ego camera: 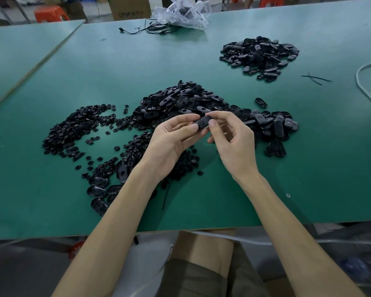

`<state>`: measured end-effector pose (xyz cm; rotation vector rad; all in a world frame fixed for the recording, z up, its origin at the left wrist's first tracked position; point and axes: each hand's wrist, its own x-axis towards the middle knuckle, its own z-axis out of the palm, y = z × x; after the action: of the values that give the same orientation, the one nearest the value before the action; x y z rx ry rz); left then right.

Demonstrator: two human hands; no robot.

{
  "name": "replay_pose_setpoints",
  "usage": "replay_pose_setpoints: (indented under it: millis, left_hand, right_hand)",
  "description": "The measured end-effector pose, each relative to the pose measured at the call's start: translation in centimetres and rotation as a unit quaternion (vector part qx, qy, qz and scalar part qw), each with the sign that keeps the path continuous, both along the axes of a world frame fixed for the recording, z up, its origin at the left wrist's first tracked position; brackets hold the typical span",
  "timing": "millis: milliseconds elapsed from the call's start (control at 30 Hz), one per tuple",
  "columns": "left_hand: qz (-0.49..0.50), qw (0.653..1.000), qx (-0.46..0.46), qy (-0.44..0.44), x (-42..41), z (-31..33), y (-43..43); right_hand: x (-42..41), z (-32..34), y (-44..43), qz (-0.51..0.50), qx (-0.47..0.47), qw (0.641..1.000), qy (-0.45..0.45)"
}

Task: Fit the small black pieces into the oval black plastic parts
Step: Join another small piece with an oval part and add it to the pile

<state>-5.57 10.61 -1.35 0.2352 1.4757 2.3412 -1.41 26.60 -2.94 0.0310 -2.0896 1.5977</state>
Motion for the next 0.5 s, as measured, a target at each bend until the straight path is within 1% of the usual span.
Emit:
replay_pose_setpoints:
  millis: [300, 500]
  left_hand:
    - [-0.027, 1.000, -0.012, 0.003, -0.21, -0.28, -0.19]
    - [-0.026, 0.999, -0.037, 0.001, -0.18, -0.39, -0.09]
  right_hand:
    - [0.04, 0.09, -0.05, -0.013, 0.010, 1.000, 0.002]
    - [0.04, -0.03, -0.07, -0.019, 0.014, 1.000, 0.004]
